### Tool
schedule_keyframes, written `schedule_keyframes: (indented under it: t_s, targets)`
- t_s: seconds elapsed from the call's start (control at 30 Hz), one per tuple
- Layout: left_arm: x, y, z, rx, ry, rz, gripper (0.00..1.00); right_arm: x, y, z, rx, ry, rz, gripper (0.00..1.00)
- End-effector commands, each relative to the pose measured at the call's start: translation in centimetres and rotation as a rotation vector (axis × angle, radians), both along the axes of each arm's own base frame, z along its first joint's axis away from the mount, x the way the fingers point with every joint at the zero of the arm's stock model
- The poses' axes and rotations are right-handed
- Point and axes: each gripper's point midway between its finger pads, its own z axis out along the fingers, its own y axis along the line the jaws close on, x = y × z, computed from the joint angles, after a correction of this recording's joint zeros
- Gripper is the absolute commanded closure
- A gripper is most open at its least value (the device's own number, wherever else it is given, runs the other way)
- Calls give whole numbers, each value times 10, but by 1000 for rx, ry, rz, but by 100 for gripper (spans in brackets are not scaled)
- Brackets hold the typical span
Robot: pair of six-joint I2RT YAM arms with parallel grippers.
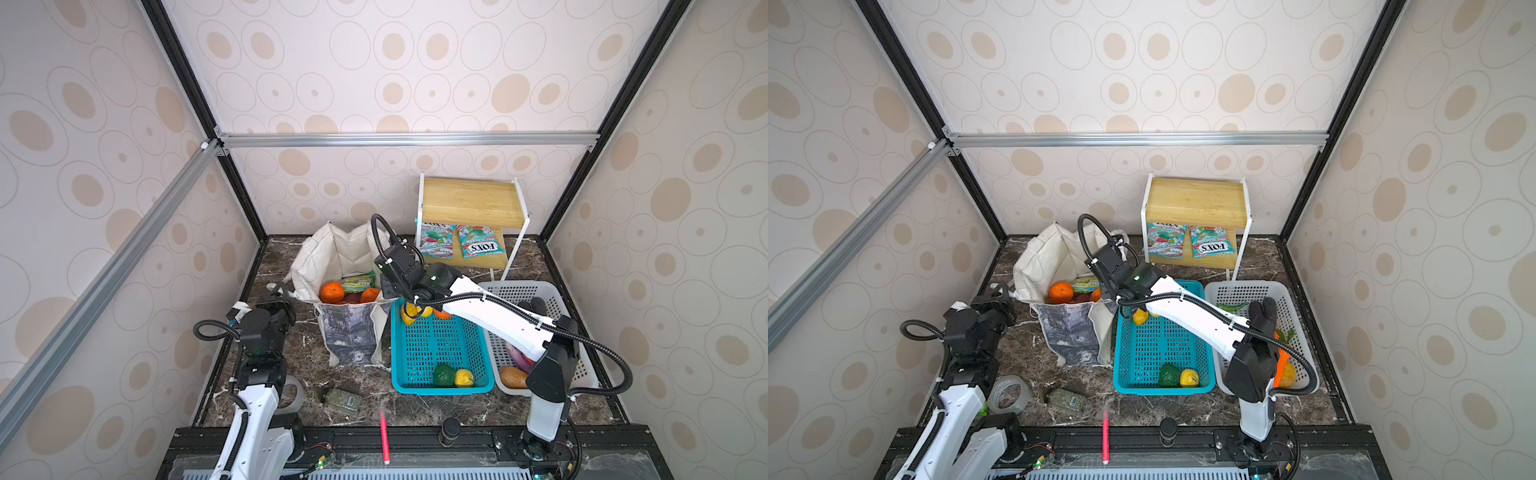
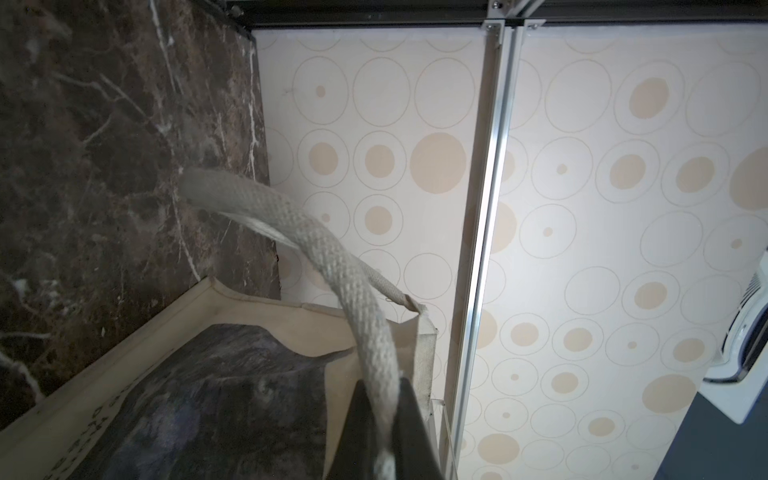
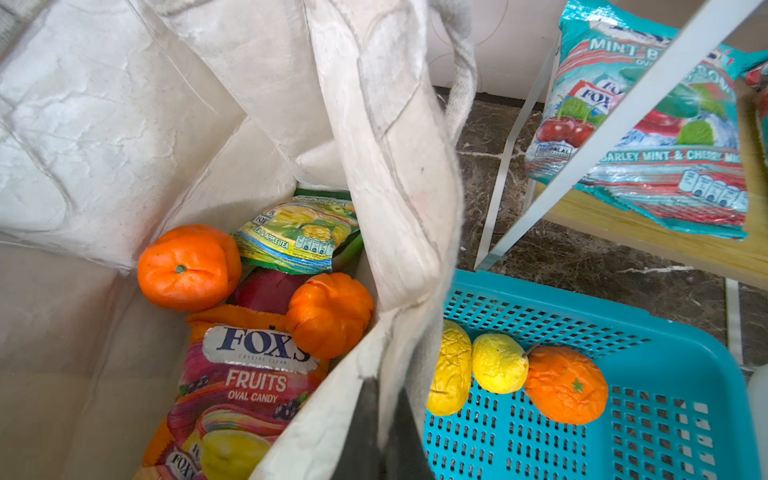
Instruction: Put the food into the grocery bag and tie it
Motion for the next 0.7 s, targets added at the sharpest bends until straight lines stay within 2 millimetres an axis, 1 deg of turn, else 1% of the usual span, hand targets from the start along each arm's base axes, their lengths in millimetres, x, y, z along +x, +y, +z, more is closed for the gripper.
schedule_keyframes:
  t_s: [0.0, 0.03, 0.07, 0.13, 0.2, 0.23, 0.27, 0.3, 0.37, 0.4, 0.43, 0.47, 0.5, 0.53, 0.57, 0.6, 0.67]
  targets:
    - [-9, 12, 41, 245, -46, 70, 100, -12, 4, 31, 100, -17, 55, 56]
    - [-12, 14, 40, 259, -45, 83, 100, -14, 5, 41, 137, -33, 68, 40]
    - [-14, 15, 38, 263, -43, 90, 100, -17, 4, 49, 170, -48, 75, 31]
    - [-17, 16, 33, 271, -29, 100, 100, -22, -2, 67, 249, -89, 69, 20]
    - [-18, 16, 32, 290, -24, 100, 100, -26, -13, 81, 316, -124, 37, 13]
    - [-19, 17, 32, 303, -24, 101, 100, -27, -21, 85, 348, -137, 9, 11]
    - [-20, 16, 26, 309, 5, 97, 100, -28, -28, 88, 368, -149, -18, 10]
    - [-21, 18, 25, 323, 15, 102, 100, -27, -38, 90, 387, -163, -52, 10]
    - [-22, 16, 27, 376, 25, 95, 100, -24, -59, 84, 408, -166, -141, 10]
    - [-22, 15, 29, 405, 25, 85, 100, -21, -71, 75, 416, -144, -196, 11]
    - [-22, 13, 30, 416, 24, 77, 100, -16, -80, 62, 428, -102, -243, 12]
    - [-22, 12, 29, 415, 24, 69, 100, -12, -87, 51, 447, -62, -276, 12]
    - [-22, 10, 29, 417, 16, 59, 100, -8, -88, 37, 482, -6, -287, 14]
    - [-21, 8, 29, 424, 8, 46, 100, -5, -85, 25, 530, 39, -278, 17]
    - [-20, 7, 27, 425, 10, 41, 100, -2, -81, 17, 563, 64, -269, 20]
    - [-20, 7, 25, 421, 21, 37, 100, 0, -79, 8, 590, 82, -267, 26]
    - [-18, 8, 17, 416, 71, 29, 100, 5, -78, -3, 592, 87, -282, 32]
